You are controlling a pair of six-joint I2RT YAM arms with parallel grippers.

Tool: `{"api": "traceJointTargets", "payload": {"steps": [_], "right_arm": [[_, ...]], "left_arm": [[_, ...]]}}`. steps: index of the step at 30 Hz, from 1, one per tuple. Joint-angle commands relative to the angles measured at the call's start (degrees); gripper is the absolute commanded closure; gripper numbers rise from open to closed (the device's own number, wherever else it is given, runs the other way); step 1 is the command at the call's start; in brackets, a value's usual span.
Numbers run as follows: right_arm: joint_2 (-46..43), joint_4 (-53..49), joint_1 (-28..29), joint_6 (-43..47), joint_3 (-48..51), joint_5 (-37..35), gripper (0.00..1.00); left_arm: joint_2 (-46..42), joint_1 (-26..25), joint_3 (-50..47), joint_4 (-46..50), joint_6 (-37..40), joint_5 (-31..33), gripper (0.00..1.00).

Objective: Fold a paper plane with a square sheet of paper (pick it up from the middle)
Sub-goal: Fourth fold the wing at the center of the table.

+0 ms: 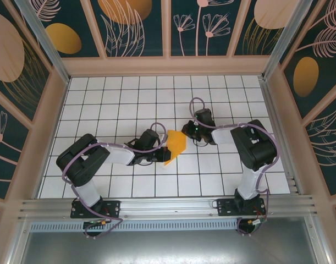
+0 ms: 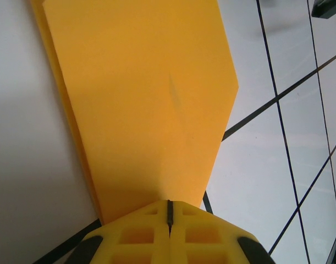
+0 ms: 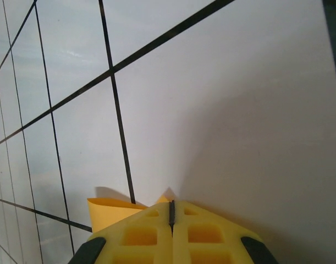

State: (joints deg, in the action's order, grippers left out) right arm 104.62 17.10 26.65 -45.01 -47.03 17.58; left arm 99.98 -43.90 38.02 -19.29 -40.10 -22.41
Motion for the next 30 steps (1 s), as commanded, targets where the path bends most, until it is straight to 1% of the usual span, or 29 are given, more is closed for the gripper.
{"api": "traceJointTargets", "payload": {"steps": [1,3,5,6,8,9,12,15,18,21,24,28,30], "right_arm": [[-5.1,-3.3,0.3,3.1,-2.1,0.3,0.97],[-7.0,-4.2,1.6,3.6,-2.2,0.5,0.97],[-8.7,-5.8,3.1,4.0,-1.9,-1.2,0.97],[-9.4,-5.7,3.8,4.0,-1.2,-1.6,0.97],[-9.9,-3.5,4.4,2.5,0.6,-0.1,0.97],[-9.5,-1.8,5.5,1.6,1.5,1.3,0.98],[-8.0,1.1,7.7,-0.2,2.8,2.4,0.98],[-5.3,3.9,8.9,-1.7,3.3,4.7,0.99],[-3.0,4.6,8.8,-1.9,4.2,3.5,0.99],[-1.5,2.4,8.5,-0.3,4.4,1.2,1.00],[0.1,1.1,7.7,1.2,4.9,0.4,1.00],[1.5,1.9,7.0,1.0,6.4,1.4,1.00],[1.8,3.8,7.2,0.1,7.4,2.8,1.00]], "left_arm": [[1.5,-0.1,-2.9,10.9,1.1,1.7,1.00],[1.4,-0.1,-2.8,11.0,1.1,1.8,1.00],[1.4,-0.1,-2.8,11.0,1.2,1.8,1.00],[1.3,-0.1,-2.8,11.0,1.1,1.7,1.00],[1.2,-0.1,-2.8,10.9,1.0,1.8,1.00],[1.2,-0.1,-2.9,10.9,1.1,1.8,1.00],[1.2,-0.1,-2.8,10.8,1.2,1.6,1.00],[1.0,-0.1,-2.7,10.8,1.2,1.5,1.00],[0.6,0.0,-2.3,11.0,0.7,0.8,1.00],[-0.3,-0.1,-1.8,11.3,1.0,0.6,1.00],[-1.0,-0.1,-1.1,12.3,1.3,0.7,1.00],[-1.1,-0.1,-1.5,12.6,1.5,0.8,1.00],[-1.2,-0.1,-1.4,12.7,1.5,0.7,1.00]]}}
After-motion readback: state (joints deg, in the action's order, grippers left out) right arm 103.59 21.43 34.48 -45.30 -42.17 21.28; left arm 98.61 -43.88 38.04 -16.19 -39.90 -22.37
